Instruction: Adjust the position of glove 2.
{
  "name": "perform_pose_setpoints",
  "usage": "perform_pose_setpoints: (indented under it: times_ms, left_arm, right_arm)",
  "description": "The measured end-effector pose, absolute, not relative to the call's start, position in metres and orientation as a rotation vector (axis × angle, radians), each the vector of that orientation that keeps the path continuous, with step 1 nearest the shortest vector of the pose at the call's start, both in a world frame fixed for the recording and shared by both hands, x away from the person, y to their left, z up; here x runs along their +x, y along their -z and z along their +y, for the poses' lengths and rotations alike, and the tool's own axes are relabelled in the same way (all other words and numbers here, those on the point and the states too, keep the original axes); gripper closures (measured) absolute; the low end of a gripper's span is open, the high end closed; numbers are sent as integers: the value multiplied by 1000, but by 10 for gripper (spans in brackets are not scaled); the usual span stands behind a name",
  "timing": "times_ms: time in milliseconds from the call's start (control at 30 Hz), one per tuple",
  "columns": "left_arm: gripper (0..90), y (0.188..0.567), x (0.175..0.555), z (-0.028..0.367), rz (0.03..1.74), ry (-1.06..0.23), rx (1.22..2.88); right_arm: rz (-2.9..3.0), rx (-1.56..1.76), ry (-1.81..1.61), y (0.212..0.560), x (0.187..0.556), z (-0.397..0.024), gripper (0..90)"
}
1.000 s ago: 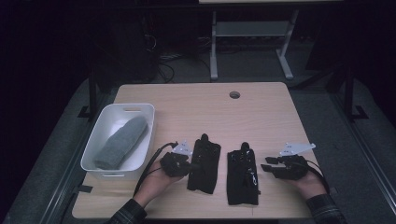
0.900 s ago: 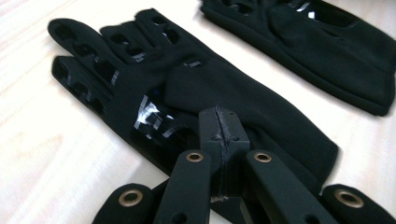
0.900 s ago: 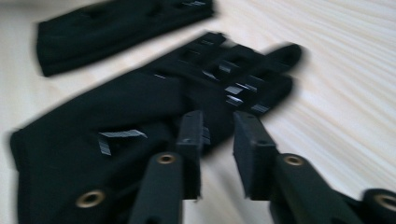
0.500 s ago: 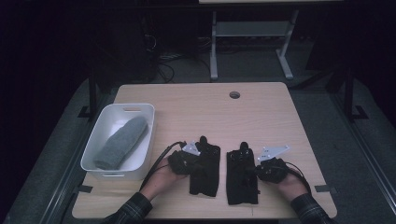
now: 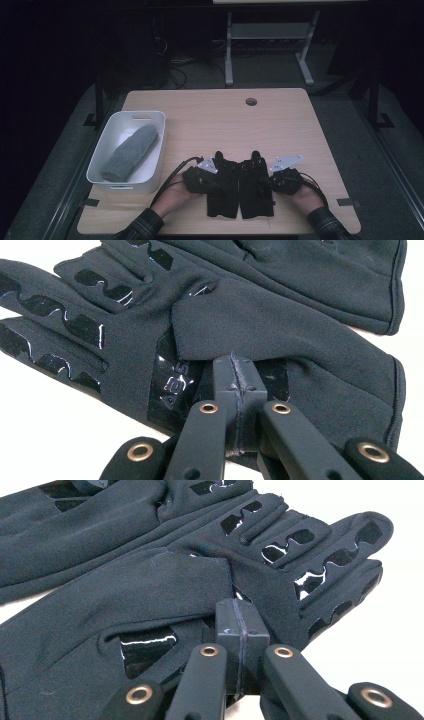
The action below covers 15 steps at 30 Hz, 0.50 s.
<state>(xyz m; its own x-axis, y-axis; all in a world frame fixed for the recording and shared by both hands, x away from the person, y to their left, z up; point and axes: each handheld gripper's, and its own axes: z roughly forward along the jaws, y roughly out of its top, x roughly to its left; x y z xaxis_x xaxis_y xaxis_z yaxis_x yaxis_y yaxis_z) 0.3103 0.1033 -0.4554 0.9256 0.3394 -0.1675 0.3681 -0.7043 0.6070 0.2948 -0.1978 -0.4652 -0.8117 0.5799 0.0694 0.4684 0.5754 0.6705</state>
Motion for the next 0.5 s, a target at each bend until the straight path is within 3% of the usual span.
perform_pose_setpoints:
  times_ms: [333, 500]
  left_arm:
    - [829, 447, 308, 133, 712, -26, 2272]
    - [728, 451, 315, 135, 756, -35, 2269]
  right_arm:
    - [2604, 941, -1105, 460, 292, -218, 900]
    - [2597, 946, -1103, 460, 292, -222, 900]
